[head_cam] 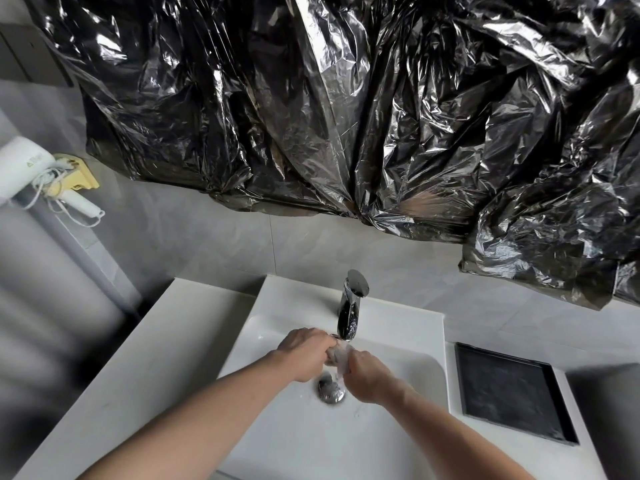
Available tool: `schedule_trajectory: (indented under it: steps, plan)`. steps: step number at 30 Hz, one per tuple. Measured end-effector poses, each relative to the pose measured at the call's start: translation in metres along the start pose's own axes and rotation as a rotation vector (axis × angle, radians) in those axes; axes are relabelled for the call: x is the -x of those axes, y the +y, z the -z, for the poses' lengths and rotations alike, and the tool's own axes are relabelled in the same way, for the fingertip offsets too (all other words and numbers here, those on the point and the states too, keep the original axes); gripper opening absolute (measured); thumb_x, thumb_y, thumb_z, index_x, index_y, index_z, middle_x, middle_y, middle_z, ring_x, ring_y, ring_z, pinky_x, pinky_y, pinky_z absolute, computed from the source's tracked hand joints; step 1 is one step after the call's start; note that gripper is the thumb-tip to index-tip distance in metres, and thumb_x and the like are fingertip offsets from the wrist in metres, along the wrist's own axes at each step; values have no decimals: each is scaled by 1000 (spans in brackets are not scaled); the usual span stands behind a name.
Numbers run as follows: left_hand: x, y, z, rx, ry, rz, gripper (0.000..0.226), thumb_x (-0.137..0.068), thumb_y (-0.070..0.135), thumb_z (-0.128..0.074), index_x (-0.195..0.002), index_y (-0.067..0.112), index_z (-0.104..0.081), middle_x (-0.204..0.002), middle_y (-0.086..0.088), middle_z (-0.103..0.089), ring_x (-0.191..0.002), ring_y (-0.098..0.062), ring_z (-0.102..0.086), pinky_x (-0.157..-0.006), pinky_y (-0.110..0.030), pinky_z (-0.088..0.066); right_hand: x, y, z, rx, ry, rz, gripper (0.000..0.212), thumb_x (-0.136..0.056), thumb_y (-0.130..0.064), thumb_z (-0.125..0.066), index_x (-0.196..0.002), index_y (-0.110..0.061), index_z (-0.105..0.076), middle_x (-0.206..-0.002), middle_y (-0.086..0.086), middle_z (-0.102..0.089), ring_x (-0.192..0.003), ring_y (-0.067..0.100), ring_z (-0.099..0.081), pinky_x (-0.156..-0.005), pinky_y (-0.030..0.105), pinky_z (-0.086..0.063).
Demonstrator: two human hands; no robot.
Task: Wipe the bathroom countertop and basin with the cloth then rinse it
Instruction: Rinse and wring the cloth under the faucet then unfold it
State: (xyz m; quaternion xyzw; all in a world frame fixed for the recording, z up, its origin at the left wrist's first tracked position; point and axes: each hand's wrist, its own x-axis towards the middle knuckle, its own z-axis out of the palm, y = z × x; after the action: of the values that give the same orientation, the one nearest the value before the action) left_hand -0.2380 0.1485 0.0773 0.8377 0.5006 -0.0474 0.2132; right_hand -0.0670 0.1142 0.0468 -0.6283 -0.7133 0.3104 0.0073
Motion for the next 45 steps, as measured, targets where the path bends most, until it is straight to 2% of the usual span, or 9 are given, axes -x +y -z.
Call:
schedule_trajectory:
  steps: [6, 12, 16, 21, 29, 34, 38, 42, 45]
  plan:
    - [-12, -7, -5, 300, -87, 164, 25, -83, 31, -42, -80, 31, -67, -92, 8, -75, -92, -20, -68, -87, -34, -56, -6, 8, -8, 154, 136, 38, 27, -99, -27, -32, -119, -19, -47, -112, 13, -71, -96, 43, -64, -69, 40, -39]
    - [-4, -3, -22, 514, 49, 245, 15, -91, 32, -51, -100, 34, -62, -103, 9, -72, -86, -18, -65, -73, -28, -47, 7, 14, -4, -282, 145, -3, 16, -96, -35, -56, -104, -24, -48, -89, -2, -69, -77, 27, -62, -72, 39, -51]
    - [2, -4, -27, 706, 117, 310, 14, -97, 37, -54, -93, 30, -66, -85, 6, -73, -66, -13, -73, -58, -26, -54, 14, 12, -2, -623, 154, -103, 19, -100, -35, -59, -108, -19, -53, -80, 0, -76, -48, 4, -59, -47, 20, -47]
    - [7, -7, -34, 738, 158, 385, 26, -80, 58, -55, -72, 36, -66, -82, 9, -74, -80, -18, -72, -72, -38, -60, 16, 11, -6, -733, 240, -180, 25, -97, -33, -65, -90, -9, -67, -68, -5, -71, -58, 2, -57, -64, 23, -45]
    - [8, 4, -34, 885, 309, 375, 4, -84, 41, -63, -84, 37, -62, -74, 4, -67, -68, -25, -69, -70, -48, -61, 11, -4, -8, -412, 117, -91, 48, -84, -15, -69, -128, -17, -50, -83, -16, -60, -76, 12, -55, -64, 16, -43]
    - [7, 9, -21, 847, 334, 443, 35, -86, 51, -62, -73, 18, -60, -67, 0, -68, -70, -28, -69, -68, -42, -60, 0, -8, -13, -293, 179, -144, 19, -84, -37, -58, -89, -20, -52, -73, -4, -67, -72, 22, -60, -68, 35, -50]
    - [8, 2, -19, 821, 282, 520, 41, -96, 47, -57, -71, 16, -57, -73, -10, -69, -59, -27, -65, -50, -27, -52, 3, -17, -2, -403, 229, -154, 29, -91, -15, -55, -65, -24, -46, -62, -8, -51, -58, 12, -47, -57, 21, -39]
    - [6, -5, -26, 705, 285, 495, 13, -92, 40, -61, -94, 28, -65, -100, 4, -71, -92, -20, -67, -83, -32, -55, 6, -22, 2, -482, 203, -136, 33, -92, -14, -51, -61, -24, -60, -60, -10, -64, -56, -4, -58, -61, 15, -47]
    - [4, 1, -28, 765, 280, 405, 26, -87, 43, -59, -108, 30, -68, -112, 7, -67, -96, -15, -66, -91, -34, -53, 9, -25, 1, -544, 251, -134, 33, -95, -14, -53, -63, -21, -54, -56, -8, -61, -60, 6, -59, -65, 26, -51]
